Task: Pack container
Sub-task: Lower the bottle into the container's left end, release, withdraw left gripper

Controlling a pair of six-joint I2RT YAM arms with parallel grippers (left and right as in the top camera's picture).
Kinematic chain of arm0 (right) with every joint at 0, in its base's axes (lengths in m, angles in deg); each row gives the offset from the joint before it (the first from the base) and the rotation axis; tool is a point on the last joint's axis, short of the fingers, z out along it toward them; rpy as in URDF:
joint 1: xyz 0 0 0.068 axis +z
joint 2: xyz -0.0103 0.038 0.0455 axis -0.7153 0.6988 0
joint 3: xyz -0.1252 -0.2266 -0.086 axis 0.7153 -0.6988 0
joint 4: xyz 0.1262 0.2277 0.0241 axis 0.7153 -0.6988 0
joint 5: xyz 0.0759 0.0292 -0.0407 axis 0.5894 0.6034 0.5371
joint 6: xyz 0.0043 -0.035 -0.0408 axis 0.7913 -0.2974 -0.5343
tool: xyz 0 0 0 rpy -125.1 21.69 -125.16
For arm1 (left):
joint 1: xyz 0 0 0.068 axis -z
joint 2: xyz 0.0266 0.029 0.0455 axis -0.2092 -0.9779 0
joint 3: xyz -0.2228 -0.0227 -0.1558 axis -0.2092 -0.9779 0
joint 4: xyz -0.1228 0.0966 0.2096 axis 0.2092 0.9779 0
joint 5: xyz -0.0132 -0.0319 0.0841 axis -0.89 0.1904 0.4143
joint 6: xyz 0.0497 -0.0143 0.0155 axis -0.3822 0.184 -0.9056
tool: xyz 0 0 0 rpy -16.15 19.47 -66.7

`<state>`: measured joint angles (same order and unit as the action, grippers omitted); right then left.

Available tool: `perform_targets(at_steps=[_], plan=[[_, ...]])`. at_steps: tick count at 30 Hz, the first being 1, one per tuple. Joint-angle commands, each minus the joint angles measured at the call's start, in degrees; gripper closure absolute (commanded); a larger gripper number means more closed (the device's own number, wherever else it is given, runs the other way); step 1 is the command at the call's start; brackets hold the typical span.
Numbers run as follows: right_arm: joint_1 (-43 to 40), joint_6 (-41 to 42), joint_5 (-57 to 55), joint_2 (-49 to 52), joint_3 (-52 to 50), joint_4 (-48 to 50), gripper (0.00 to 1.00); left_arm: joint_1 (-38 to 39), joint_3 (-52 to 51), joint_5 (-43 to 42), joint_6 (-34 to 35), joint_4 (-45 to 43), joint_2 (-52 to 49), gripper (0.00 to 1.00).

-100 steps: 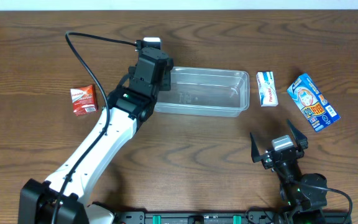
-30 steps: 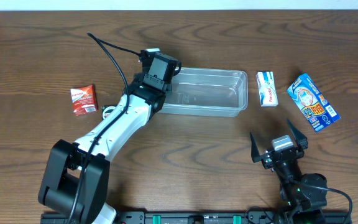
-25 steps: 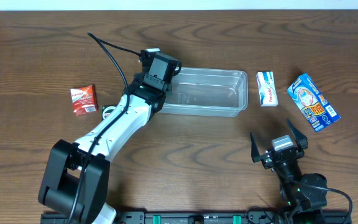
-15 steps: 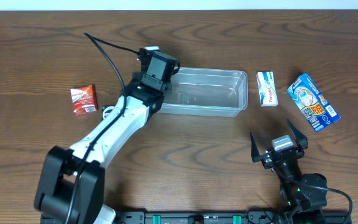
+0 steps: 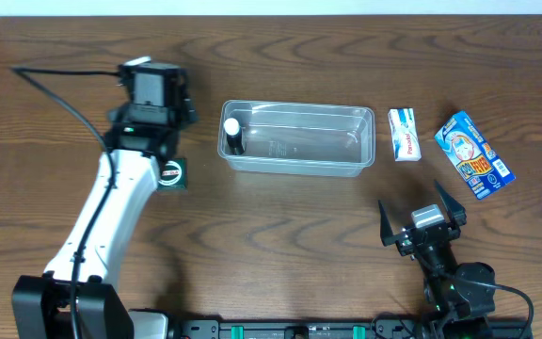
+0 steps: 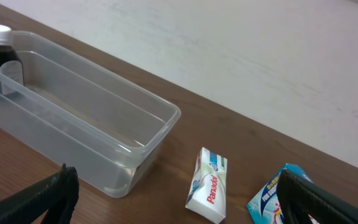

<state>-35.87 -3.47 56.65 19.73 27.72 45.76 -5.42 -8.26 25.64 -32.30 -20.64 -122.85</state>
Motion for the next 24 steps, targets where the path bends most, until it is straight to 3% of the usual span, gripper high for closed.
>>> perform_targets(at_steps=[1,24], plan=[[-0.79,-0.42,0.07,-0.07,-0.11,-0.22,0.01,-3.13,0.63,0.76,-0.20,0.52,0.31,0.02],[-0.79,-0.42,0.07,-0.04,-0.11,-0.22,0.01,-4.87,0.63,0.74,-0.20,0.52,0.31,0.02]])
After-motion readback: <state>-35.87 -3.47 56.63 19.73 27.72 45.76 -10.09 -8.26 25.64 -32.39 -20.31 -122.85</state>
